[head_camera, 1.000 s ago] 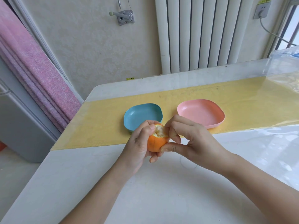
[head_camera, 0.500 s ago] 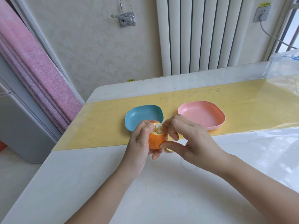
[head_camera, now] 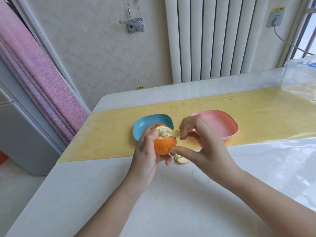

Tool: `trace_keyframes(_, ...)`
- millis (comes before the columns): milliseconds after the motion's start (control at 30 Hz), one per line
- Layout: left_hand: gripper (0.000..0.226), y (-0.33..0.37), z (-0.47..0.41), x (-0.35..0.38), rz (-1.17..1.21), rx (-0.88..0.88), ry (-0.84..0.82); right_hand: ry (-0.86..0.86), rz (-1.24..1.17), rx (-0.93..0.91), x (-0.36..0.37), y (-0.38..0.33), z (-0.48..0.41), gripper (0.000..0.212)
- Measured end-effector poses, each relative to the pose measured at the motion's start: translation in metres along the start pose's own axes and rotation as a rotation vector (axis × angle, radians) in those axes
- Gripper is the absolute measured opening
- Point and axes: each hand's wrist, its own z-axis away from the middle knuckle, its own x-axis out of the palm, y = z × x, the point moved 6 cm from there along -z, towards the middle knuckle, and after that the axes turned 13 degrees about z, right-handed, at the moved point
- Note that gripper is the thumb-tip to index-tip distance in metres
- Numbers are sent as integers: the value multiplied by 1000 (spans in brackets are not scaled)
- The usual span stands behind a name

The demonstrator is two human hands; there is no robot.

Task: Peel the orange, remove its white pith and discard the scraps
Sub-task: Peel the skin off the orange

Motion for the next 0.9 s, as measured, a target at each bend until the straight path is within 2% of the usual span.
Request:
trace_keyframes(100,45,1,-1,0,-4,62,-49,-80,-333,266,9,13,2,54)
trace_keyframes(133,45,0,-1,0,-8,77,-76,-92,-418,332,12,15,4,56)
trace_keyframes(200,43,1,0,2,-27,111,-127,-89,-539,417,13,14,3,48)
trace_keyframes(267,42,1,1,1,-61,152,-128,-67,-562,473,10,12,2,39)
trace_keyframes(367,42,1,1,-4,-153,229,-85,-45,-535,531,7,10,3,29)
trace_keyframes(500,43,7,7,-3,-345,356,-64,-34,-505,644,5,14,8,27)
trace_keyframes(600,50,1,10,2,-419,351,-105,-67,-292,681,-1,17,8,15)
trace_keyframes(667,53,-6,8,2,-463,322,-123,-114,-203,709,-5,20,8,18)
trace_keyframes(767,51,-13,9,2,-519,324,-165,-168,-121,706,-8,23,7,19)
trace_keyframes(900,51,-12,12,7,-543,399,-183,-102,-24,655,-16,17,5,17)
